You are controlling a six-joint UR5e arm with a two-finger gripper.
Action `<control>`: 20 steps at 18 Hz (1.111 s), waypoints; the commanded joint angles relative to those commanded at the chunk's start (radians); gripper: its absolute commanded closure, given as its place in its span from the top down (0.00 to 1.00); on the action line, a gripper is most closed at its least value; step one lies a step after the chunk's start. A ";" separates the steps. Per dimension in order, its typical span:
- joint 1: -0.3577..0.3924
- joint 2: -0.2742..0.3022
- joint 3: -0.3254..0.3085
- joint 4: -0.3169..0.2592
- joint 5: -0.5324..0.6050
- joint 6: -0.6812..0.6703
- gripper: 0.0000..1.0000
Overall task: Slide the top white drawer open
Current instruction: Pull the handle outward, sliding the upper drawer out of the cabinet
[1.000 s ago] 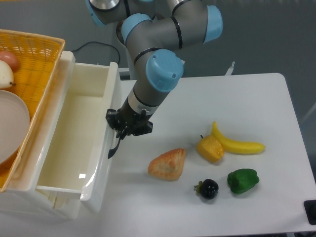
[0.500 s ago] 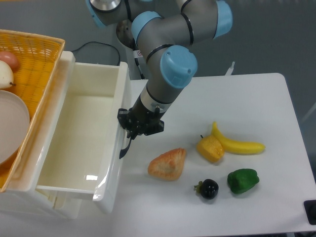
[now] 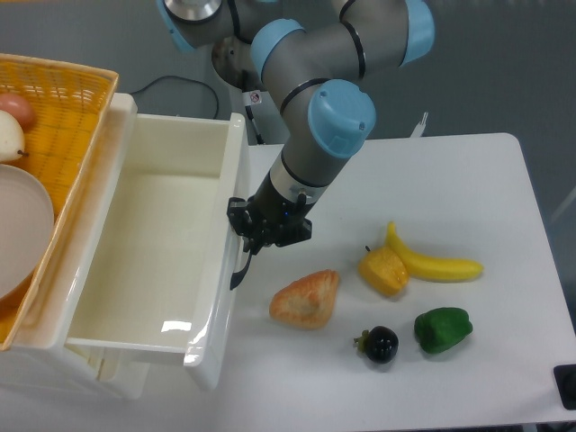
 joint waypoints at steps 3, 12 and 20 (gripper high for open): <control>0.003 0.000 0.000 0.000 0.000 0.000 0.17; 0.012 -0.008 0.000 0.002 -0.003 0.011 0.43; 0.034 -0.015 0.002 0.000 -0.012 0.028 0.44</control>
